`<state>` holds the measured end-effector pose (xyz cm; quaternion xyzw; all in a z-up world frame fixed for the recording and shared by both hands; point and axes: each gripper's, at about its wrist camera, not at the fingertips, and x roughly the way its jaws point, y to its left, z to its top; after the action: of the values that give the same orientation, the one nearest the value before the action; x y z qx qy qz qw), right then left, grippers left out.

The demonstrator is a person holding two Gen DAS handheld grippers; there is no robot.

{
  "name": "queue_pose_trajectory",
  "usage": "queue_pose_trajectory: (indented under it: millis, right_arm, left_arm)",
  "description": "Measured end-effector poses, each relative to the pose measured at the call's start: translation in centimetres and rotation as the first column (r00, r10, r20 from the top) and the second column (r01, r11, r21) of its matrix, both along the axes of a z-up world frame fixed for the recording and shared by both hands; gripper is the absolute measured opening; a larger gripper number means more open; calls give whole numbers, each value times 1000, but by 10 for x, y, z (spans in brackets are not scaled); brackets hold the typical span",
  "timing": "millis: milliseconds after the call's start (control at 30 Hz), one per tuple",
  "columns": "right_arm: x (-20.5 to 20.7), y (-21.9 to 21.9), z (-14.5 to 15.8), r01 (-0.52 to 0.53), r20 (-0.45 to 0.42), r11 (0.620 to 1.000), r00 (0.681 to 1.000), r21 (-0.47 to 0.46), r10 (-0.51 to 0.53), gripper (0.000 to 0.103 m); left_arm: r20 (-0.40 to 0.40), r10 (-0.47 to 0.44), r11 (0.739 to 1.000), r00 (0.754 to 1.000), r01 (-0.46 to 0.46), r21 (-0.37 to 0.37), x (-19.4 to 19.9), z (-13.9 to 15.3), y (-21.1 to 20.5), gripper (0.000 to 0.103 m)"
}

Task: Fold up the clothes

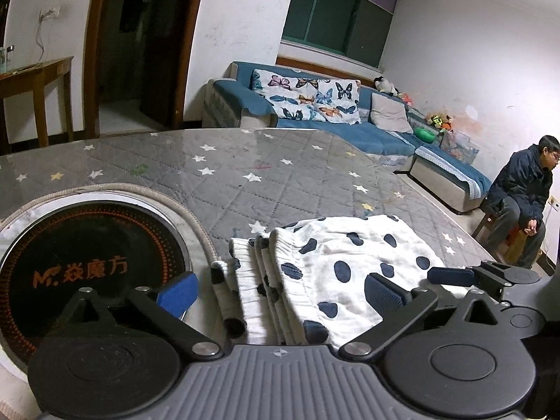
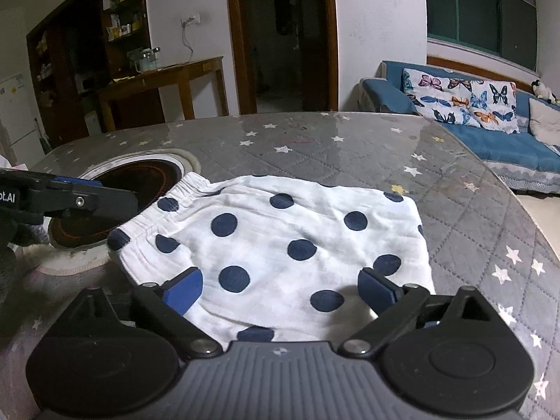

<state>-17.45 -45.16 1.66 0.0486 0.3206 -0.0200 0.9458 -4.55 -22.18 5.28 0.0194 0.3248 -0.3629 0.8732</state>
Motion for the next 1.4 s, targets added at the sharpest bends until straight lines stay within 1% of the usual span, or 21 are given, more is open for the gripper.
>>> queue_pose_trajectory:
  millis: [67,333,633,800,1133,1400]
  right_arm:
    - [-2,3,2,1,8,1000,1000,-7,-1,103]
    - [-5,10,4,44,15,998,999,-52,-44,103]
    - [-12,8,10,83,46,996,996,-13,-83,103]
    - [-13,11,10,94,39,995,995,-39,-93,103]
    - [-21,14,7,106,50,994,993,-21,-105,103]
    - [-26,25,6,102,55,993,994,-52,-100,103]
  left_arm:
    - [5,0,1000,1000,0,-1,-2,0,2,103]
    - [13,-2,1000,1000,3,-26,-7,3,9,103]
    - [44,-8,1000,999,9,-14,-17,5,12,103]
    - [40,-8,1000,999,8,-6,-19,3,13,103]
    - [25,-18,1000,1000,18,0,-28,-5,15,103]
    - [17,-12,1000,1000,12,11,-36,-11,16,103]
